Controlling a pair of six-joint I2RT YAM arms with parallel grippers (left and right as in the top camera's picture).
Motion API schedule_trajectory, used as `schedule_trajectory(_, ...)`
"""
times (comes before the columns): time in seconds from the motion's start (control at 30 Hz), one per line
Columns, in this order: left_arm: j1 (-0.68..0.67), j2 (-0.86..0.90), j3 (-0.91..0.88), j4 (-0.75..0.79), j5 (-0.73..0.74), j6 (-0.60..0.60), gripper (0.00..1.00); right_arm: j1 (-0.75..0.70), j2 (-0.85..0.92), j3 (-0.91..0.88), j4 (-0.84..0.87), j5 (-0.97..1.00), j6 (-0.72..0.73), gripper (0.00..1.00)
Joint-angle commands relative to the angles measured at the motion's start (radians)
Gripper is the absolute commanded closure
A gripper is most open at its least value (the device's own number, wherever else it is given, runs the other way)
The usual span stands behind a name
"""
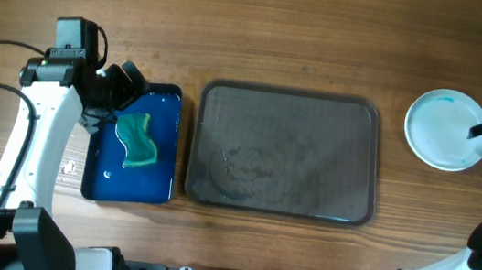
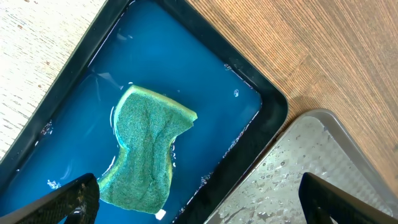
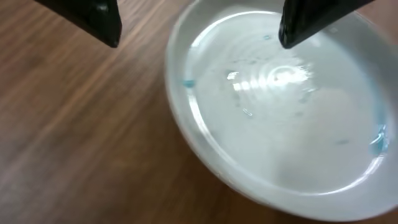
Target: Clean dirty plates on tray and stack at the side
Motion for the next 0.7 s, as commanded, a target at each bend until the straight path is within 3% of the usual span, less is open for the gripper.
schedule_trajectory(0.0, -0.004, 0.004, 0.012, -0.001, -0.009, 0.019, 0.00, 0.024, -0.022, 0.003, 0.013, -0.177, -0.094, 0.17)
schedule_trajectory(0.13, -0.004, 0.004, 0.012, -0.006, -0.009, 0.021, 0.00, 0.068, -0.063, 0.038, 0.001, -0.253, -0.153, 0.17)
schedule_trajectory(0.37, -0.045, -0.014, 0.012, -0.017, -0.060, 0.209, 0.00, 0.177, -0.273, 0.050, 0.007, -0.252, -0.286, 0.19)
schedule_trajectory(0.4, -0.052, -0.023, 0.012, -0.016, -0.072, 0.217, 0.00, 0.193, -0.307, 0.050, 0.010, -0.252, -0.309, 0.16)
schedule_trajectory(0.43, -0.058, -0.031, 0.012, -0.015, -0.074, 0.229, 0.00, 0.205, -0.333, 0.050, 0.011, -0.251, -0.330, 0.00)
schedule_trajectory(0.67, -0.143, -0.176, 0.012, -0.017, -0.150, 0.279, 0.00, 0.310, -0.584, 0.050, 0.013, -0.231, -0.454, 0.00)
